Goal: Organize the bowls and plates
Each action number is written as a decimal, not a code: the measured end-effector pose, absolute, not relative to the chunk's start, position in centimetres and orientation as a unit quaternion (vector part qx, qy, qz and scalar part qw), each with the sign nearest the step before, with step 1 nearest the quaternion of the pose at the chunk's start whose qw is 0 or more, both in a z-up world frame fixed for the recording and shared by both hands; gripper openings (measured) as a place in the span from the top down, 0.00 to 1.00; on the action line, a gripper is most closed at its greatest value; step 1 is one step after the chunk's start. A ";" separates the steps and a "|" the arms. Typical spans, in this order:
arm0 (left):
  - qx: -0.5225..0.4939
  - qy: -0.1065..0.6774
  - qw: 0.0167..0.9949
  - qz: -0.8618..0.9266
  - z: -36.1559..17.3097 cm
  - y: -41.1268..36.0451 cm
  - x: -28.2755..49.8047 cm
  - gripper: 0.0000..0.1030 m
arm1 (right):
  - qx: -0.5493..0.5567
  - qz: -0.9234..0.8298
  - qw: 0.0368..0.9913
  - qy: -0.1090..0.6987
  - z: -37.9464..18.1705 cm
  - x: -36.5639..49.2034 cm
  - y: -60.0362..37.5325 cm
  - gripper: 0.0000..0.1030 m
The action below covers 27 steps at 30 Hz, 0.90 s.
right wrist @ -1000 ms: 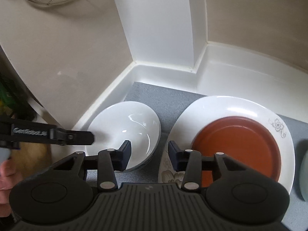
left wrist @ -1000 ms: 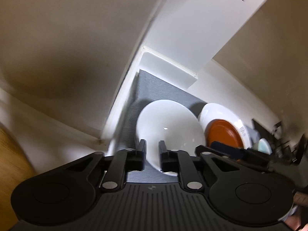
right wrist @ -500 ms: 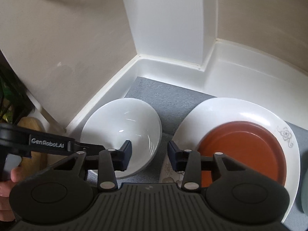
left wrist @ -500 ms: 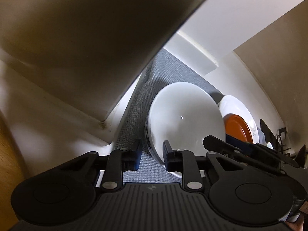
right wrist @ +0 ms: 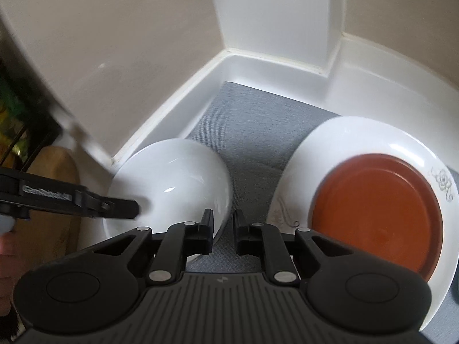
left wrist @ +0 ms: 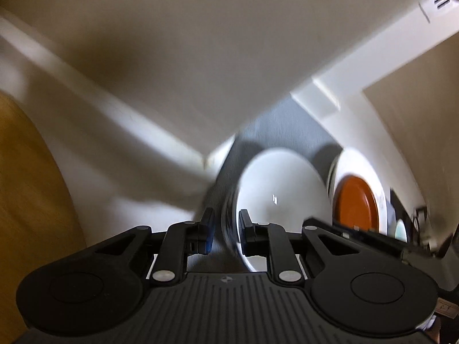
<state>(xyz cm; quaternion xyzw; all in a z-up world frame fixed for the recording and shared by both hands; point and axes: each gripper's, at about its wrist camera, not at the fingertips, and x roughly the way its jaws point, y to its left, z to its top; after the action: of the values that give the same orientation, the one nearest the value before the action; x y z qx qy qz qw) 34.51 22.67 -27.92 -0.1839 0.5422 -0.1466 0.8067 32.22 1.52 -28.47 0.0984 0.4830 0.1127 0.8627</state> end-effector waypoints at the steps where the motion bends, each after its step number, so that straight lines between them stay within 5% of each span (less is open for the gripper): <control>1: -0.172 0.539 0.810 -0.153 -28.0 22.6 34.7 0.83 | 0.101 0.113 0.863 0.483 -28.6 32.3 1.4 0.85; 6: -0.142 0.547 0.813 -0.144 -28.0 21.2 34.3 0.89 | 0.101 0.114 0.864 0.481 -28.7 32.5 1.5 0.93; 18: -0.113 0.520 0.833 -0.155 -21.7 18.1 32.4 0.89 | 0.135 0.097 0.892 0.419 -23.8 29.4 -2.4 0.94; 27: -0.063 0.530 0.815 -0.225 -20.0 7.1 31.2 0.89 | 0.164 0.029 0.908 0.384 -22.4 22.7 -11.2 0.94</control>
<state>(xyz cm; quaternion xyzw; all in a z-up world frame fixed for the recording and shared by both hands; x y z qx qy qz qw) 31.21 7.09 -20.04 -0.0630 0.5299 -0.2247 0.8153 22.69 -11.25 -22.36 0.1643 0.3842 0.0288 0.9081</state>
